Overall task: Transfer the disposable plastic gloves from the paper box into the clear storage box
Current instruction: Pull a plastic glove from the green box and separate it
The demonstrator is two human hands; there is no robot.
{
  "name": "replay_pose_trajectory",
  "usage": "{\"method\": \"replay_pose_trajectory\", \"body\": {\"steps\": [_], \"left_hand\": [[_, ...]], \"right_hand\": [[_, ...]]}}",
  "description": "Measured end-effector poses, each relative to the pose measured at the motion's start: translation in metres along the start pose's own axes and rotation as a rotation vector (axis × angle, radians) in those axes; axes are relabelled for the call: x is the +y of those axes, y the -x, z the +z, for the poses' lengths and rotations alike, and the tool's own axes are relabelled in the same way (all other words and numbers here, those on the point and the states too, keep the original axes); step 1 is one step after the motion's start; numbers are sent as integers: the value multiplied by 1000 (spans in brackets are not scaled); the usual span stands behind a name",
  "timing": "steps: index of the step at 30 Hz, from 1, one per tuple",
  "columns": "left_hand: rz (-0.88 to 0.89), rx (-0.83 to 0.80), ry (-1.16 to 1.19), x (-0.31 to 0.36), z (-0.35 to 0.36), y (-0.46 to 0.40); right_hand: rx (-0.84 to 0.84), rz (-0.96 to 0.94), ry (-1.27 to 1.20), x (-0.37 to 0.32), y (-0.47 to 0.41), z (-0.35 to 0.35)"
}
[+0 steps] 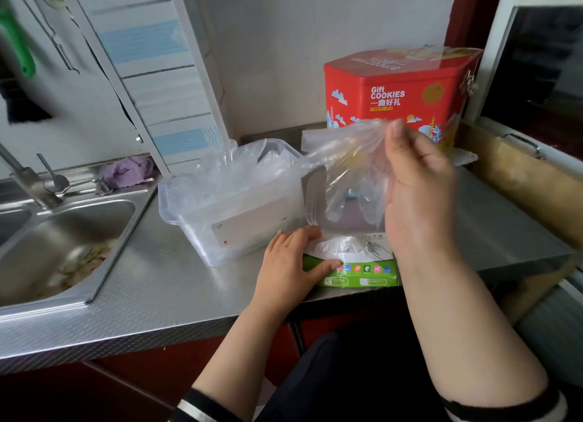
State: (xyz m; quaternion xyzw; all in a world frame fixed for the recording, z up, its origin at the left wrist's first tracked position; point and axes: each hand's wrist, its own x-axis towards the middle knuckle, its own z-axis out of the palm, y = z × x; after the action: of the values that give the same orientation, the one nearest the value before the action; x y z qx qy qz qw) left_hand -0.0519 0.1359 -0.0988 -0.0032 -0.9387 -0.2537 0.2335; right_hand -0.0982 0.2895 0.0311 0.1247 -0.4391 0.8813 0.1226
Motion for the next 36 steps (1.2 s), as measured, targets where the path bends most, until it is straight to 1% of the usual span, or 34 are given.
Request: {"method": "replay_pose_trajectory", "body": {"steps": [2, 3, 5, 6, 7, 8, 9, 12, 14, 15, 17, 20, 22, 24, 26, 28, 29, 31, 33, 34, 35, 36], "left_hand": [[-2, 14, 50, 2, -1, 1], [-16, 48, 104, 4, -4, 2], [-65, 194, 215, 10, -14, 4], [-105, 261, 295, 16, -22, 4], [-145, 295, 413, 24, -33, 1], [-182, 282, 566, 32, -45, -3], [-221, 217, 726, 40, -58, -10], [-351, -96, 1111, 58, -97, -32], [-422, -248, 1271, 62, -114, -44], [-437, -299, 1309, 62, -120, -50], [-428, -327, 1268, 60, -127, -57], [-321, -208, 1030, 55, -129, -67], [-218, -117, 883, 55, -129, -73], [-95, -12, 751, 61, -133, -77], [12, 91, 681, 64, -142, -82], [78, 195, 661, 60, -153, -85], [87, 253, 641, 55, -158, -86], [24, 376, 563, 37, -166, -90], [-124, 469, 397, 11, -170, -93], [-203, 478, 299, -1, -169, -95], [-275, 478, 198, -15, -170, -95], [-335, 458, 103, -26, -168, -94]], "right_hand": [[-1, -34, -30, -2, 2, -1], [-1, -50, -37, -1, 5, -3], [-8, -85, -19, 1, 12, -7], [-22, -104, 14, 2, 15, -8], [-44, -129, 57, 3, 17, -9], [-77, -155, 104, 3, 19, -10], [-117, -185, 150, 4, 20, -10], [-265, -303, 296, 8, 26, -12], [-389, -426, 415, 15, 29, -16], [-444, -496, 477, 20, 29, -18], [-525, -625, 583, 29, 28, -20], [-564, -743, 735, 37, 26, -24], [-524, -802, 832, 42, 26, -26], [-440, -862, 902, 49, 24, -22], [-364, -929, 925, 59, 22, -10], [-360, -992, 953, 68, 21, 6], [-385, -997, 980, 73, 20, 14], [-468, -952, 1057, 84, 16, 32], [-557, -886, 1136, 94, 9, 52], [-609, -832, 1180, 96, 4, 61], [-690, -733, 1227, 96, 0, 74], [-787, -584, 1294, 97, -5, 84]]}}
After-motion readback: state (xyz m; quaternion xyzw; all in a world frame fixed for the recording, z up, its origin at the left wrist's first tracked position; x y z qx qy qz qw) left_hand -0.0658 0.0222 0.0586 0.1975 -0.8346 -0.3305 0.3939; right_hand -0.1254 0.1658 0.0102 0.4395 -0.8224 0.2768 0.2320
